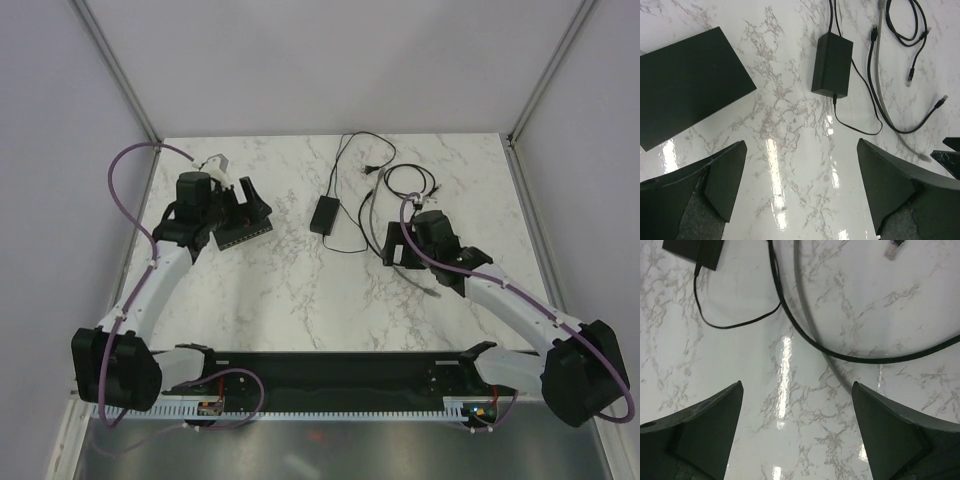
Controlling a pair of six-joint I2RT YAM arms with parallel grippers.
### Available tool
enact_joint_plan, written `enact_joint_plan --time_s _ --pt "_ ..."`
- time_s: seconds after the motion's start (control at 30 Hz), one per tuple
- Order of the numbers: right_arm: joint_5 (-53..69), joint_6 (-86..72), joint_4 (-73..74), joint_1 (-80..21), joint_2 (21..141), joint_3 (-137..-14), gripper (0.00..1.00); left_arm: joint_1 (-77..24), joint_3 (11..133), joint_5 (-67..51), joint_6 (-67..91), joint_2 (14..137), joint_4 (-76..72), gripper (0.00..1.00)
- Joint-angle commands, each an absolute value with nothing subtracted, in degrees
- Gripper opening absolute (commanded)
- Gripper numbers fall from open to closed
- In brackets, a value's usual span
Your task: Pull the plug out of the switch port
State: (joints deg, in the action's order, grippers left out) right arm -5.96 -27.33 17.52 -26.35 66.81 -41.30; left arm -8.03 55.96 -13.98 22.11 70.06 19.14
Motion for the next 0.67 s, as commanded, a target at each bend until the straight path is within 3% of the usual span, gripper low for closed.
enact_joint_plan --time_s 0.0,0.3,0.63 --pt "-5.19 -27.95 19.6 -29.96 63.55 -41.14 0.98 -8.79 52.31 -15.82 21.88 64.52 17.76 1.0" --pt "-7.12 -30.41 19.34 -32.78 65.38 -37.97 0.98 -8.88 35.96 -20.91 30.31 43.98 13.28 1.0" --pt "-4.58 -32.7 13.37 -32.7 59.42 -31.82 0.98 -8.88 18.22 -34.52 43.41 30.43 -4.37 1.0"
